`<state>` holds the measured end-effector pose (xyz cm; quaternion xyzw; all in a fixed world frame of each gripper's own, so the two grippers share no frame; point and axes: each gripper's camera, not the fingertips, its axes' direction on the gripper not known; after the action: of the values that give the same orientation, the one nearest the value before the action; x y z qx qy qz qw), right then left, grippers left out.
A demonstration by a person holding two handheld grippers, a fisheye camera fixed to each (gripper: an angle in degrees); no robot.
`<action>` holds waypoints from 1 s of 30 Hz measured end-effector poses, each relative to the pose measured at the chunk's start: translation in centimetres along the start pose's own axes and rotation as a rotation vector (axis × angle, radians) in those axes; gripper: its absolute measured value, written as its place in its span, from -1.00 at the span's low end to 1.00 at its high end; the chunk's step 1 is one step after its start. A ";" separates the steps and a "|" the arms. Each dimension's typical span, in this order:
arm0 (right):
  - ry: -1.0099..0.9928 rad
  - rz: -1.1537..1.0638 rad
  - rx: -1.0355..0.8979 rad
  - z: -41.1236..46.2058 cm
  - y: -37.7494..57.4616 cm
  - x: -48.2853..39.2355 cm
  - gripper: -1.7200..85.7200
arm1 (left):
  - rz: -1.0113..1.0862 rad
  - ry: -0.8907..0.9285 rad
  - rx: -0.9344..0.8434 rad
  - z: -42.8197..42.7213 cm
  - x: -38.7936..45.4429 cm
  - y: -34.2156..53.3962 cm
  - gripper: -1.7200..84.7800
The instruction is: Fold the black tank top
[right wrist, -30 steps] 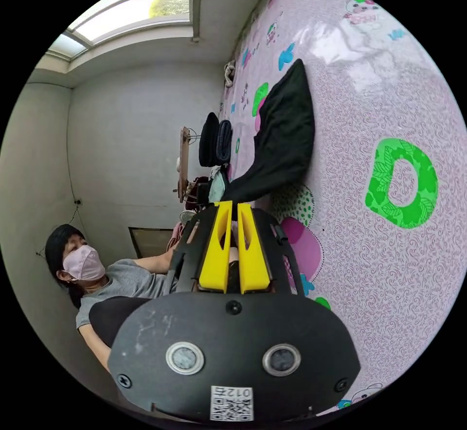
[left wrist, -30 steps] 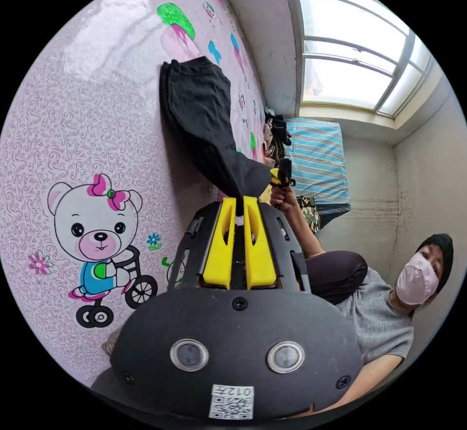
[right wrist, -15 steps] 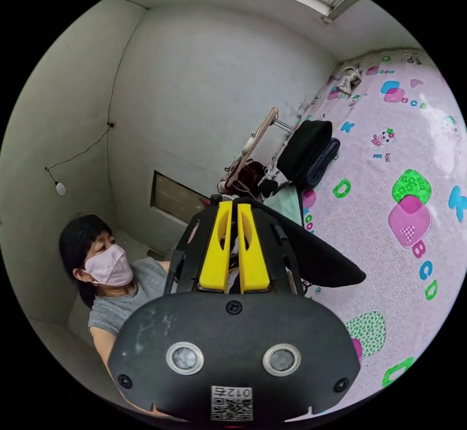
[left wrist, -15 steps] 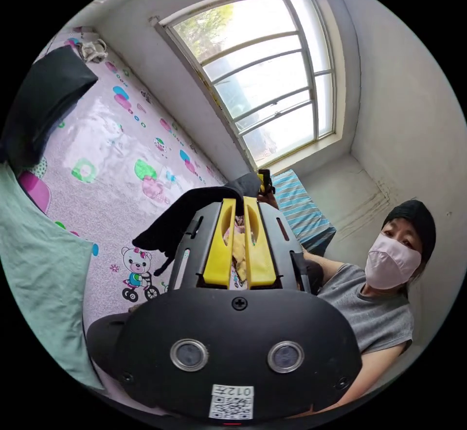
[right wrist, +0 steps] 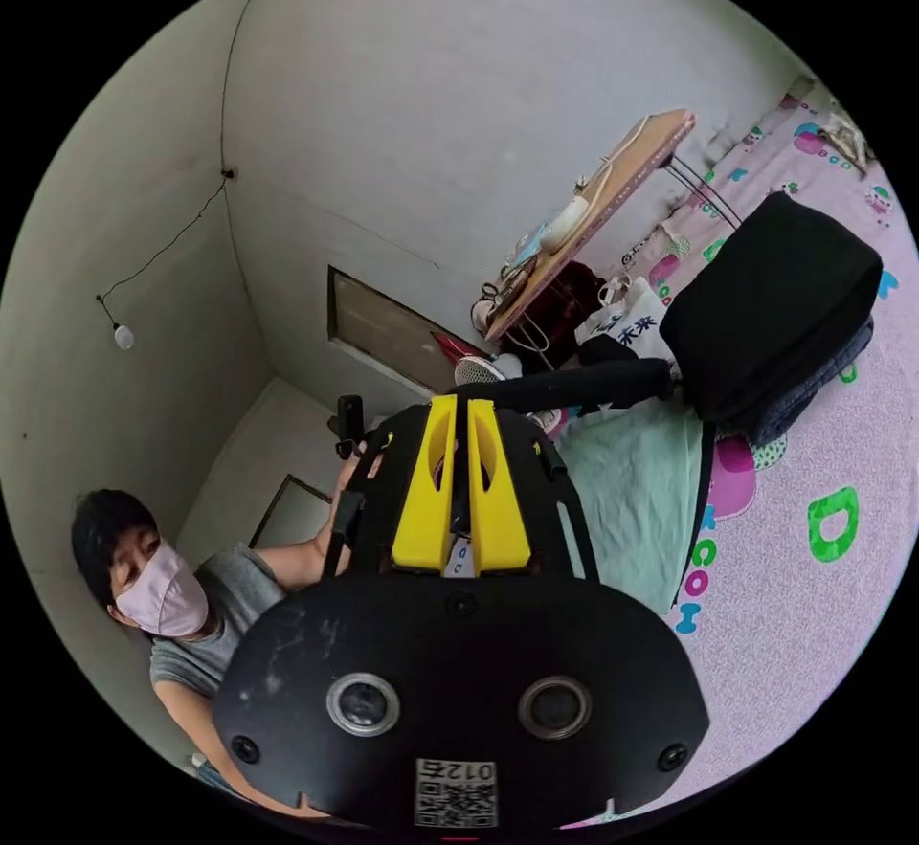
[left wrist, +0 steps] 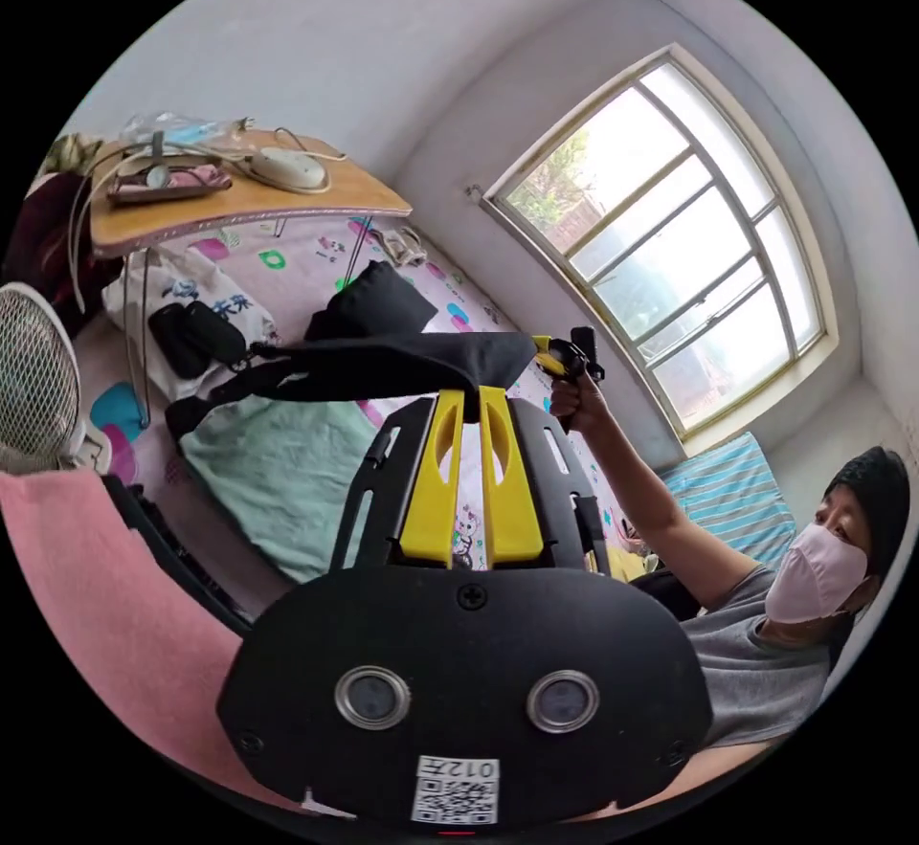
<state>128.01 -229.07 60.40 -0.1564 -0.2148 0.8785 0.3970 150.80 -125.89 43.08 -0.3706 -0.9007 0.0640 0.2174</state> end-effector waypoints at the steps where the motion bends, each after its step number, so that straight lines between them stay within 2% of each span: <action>1: -0.010 0.041 -0.024 0.3 1.7 4.3 -0.96 | -0.025 -0.021 -0.010 0.1 -0.4 1.0 -0.91; 7: 0.046 0.300 -0.163 -1.0 14.5 25.7 -0.96 | -0.246 -0.167 -0.209 5.3 -5.5 11.6 -0.92; 9: 0.036 0.373 -0.171 -2.2 18.2 30.8 -0.96 | -0.163 -0.366 -0.344 7.8 -5.1 12.9 -0.92; 13: 0.044 0.423 -0.135 -7.2 23.3 38.2 -0.96 | -0.052 -0.428 -0.456 10.0 -3.5 13.1 -0.93; 20: 0.215 0.365 -0.292 -13.1 27.7 45.5 -0.96 | 0.199 -0.630 -0.651 13.7 -0.6 13.1 -0.92; 23: 0.272 0.354 -0.334 -15.2 29.9 48.0 -0.96 | 0.130 -0.564 -0.704 14.6 -2.1 14.4 -0.92; 30: 0.299 0.362 -0.291 -19.8 34.6 52.5 -0.96 | -0.095 -0.418 -0.644 13.8 -7.3 16.5 -0.91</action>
<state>81.63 -204.45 20.54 -0.3754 -0.2466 0.8622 0.2343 159.92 -118.44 23.66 -0.3569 -0.9157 -0.1580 -0.0957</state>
